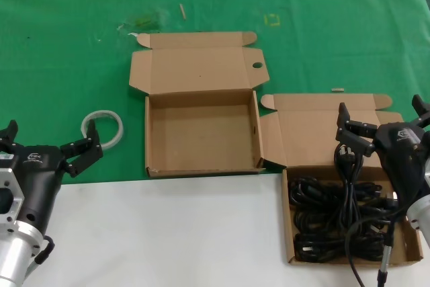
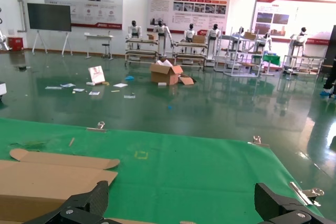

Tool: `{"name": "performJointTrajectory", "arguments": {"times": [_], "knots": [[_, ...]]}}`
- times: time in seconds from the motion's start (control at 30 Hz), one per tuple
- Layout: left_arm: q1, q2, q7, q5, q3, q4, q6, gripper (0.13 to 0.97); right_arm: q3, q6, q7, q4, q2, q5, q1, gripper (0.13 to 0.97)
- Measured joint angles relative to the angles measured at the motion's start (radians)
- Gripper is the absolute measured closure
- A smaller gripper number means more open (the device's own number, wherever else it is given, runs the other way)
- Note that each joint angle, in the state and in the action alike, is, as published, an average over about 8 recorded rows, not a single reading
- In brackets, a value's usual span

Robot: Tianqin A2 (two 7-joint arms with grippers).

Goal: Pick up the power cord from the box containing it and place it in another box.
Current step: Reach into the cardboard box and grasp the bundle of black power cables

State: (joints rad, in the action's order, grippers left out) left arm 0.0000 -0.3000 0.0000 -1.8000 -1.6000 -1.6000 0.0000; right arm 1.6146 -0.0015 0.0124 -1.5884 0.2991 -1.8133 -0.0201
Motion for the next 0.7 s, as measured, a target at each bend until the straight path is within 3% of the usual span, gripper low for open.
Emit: {"name": "performJointTrajectory", "arguments": {"times": [0.47, 0.7], "knots": [[0.000, 0.000, 0.000, 0.000, 0.000, 0.000, 0.000, 0.132, 0.014, 0.007, -0.004, -0.019, 0.011, -0.011, 0.006, 0.129], [0.000, 0.000, 0.000, 0.000, 0.000, 0.000, 0.000, 0.132, 0.188, 0.179, 0.020, -0.154, 0.169, -0.213, 0.050, 0.129]]}}
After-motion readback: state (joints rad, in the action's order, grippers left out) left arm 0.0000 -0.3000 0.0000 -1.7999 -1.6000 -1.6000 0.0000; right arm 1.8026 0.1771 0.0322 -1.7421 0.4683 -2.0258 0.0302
